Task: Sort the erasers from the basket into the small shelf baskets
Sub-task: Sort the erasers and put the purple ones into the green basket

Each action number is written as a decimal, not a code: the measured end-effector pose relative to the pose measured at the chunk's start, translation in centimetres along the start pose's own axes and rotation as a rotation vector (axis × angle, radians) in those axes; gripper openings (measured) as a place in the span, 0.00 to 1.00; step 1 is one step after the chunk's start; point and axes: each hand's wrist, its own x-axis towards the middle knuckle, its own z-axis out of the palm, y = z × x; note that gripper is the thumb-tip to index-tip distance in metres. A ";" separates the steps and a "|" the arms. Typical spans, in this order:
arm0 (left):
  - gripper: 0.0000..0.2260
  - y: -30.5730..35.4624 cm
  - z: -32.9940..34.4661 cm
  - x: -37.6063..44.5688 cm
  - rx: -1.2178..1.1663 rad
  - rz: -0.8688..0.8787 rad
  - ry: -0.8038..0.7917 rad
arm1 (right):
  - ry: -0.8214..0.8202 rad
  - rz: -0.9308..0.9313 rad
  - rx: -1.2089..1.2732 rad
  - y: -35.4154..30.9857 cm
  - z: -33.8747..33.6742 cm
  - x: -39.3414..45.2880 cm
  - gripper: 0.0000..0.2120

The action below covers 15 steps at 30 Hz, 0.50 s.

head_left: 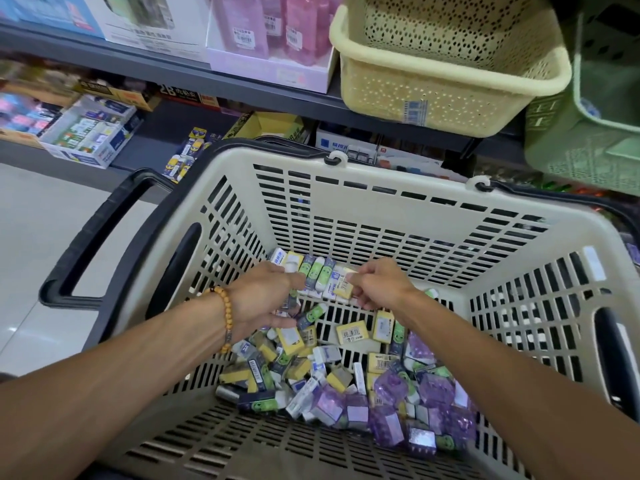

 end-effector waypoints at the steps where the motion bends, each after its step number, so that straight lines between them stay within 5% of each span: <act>1: 0.18 -0.2 -0.1 0.1 0.063 0.013 0.000 | 0.016 0.019 0.008 0.1 0.2 0.3 0.04; 7: 0.15 -0.5 -0.7 0.4 0.222 0.136 0.056 | 0.074 -0.039 0.009 -0.6 0.5 -0.3 0.05; 12: 0.11 -0.2 -0.1 -0.2 0.115 0.182 -0.004 | -0.312 -0.118 0.129 -1.7 1.3 -3.8 0.07; 15: 0.15 -0.8 0.4 0.0 0.166 0.211 -0.070 | -0.277 -0.139 0.088 -1.6 1.4 -4.9 0.04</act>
